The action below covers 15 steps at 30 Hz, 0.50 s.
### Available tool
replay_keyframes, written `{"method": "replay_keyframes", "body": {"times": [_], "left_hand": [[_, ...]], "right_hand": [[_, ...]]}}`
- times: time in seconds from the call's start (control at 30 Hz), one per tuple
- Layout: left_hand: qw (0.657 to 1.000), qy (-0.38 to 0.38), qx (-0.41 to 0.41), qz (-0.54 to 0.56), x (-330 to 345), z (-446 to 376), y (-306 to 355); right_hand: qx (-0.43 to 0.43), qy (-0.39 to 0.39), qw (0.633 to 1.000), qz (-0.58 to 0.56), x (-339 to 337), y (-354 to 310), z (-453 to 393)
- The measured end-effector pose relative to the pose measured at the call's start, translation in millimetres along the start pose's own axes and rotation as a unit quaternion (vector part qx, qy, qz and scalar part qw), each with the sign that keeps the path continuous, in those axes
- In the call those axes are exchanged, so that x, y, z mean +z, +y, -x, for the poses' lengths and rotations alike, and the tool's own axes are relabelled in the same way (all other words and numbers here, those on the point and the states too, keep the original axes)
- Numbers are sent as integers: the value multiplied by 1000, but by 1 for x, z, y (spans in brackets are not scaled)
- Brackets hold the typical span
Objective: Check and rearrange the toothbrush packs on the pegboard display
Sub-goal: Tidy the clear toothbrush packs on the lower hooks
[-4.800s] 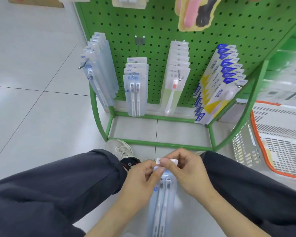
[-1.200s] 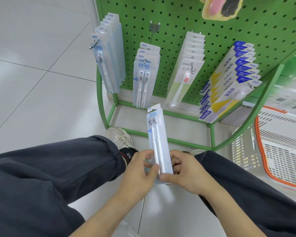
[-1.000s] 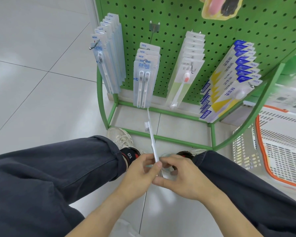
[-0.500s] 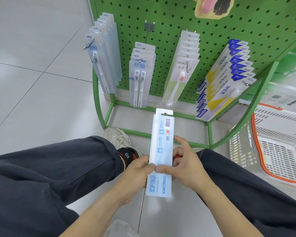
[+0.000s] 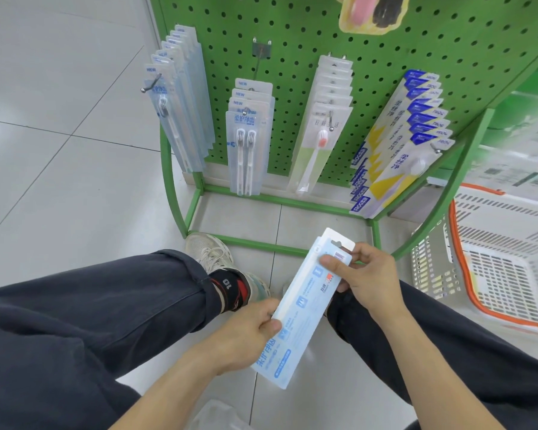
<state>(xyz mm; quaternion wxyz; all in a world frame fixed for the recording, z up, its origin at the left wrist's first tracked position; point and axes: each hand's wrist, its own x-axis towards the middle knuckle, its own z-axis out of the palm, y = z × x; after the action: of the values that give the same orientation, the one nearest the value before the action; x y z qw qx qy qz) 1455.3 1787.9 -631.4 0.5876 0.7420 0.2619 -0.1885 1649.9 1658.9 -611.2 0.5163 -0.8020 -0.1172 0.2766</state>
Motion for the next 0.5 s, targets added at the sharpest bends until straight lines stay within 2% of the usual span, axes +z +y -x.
{"method": "replay_keyframes", "body": {"times": [0.2, 0.3, 0.37, 0.5], "left_hand": [[995, 87, 25, 41, 10, 2, 4], [986, 125, 79, -77, 17, 3, 7], [978, 140, 74, -138, 18, -1, 2], [958, 227, 104, -137, 10, -5, 0]], "right_hand": [[1, 27, 1000, 7, 6, -7, 7], [-3, 21, 1000, -4, 17, -14, 14], [-18, 9, 1000, -12, 26, -23, 18], [-74, -28, 997, -26, 44, -51, 23]]}}
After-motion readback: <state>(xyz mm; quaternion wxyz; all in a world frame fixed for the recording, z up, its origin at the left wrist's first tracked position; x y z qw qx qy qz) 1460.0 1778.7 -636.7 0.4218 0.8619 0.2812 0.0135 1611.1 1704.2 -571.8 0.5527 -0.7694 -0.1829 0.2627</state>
